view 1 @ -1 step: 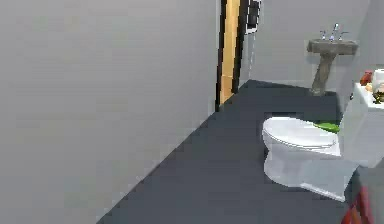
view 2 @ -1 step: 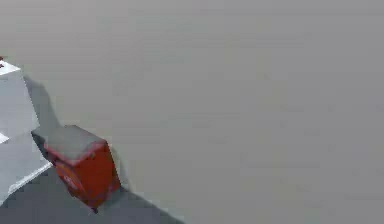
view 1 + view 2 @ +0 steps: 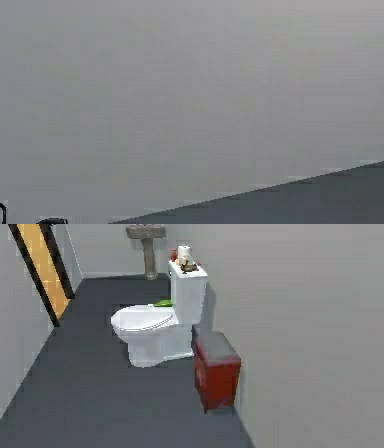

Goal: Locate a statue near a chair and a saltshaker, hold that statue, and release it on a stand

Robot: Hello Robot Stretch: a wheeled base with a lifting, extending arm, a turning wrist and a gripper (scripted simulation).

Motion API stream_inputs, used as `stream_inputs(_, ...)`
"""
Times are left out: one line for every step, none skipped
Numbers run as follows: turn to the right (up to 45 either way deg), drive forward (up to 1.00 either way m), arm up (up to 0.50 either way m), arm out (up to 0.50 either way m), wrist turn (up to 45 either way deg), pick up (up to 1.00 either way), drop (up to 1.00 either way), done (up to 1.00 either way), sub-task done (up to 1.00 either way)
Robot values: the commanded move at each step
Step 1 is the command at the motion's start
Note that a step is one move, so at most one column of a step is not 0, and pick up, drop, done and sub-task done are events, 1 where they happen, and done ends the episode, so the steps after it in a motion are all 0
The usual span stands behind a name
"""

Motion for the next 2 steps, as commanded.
stream_inputs(-45.0,0.00,0.00,0.00,0.0,0.00,0.00,0.00,0.00)
stream_inputs(-45.0,0.00,0.00,0.00,0.0,0.00,0.00,0.00,0.00)
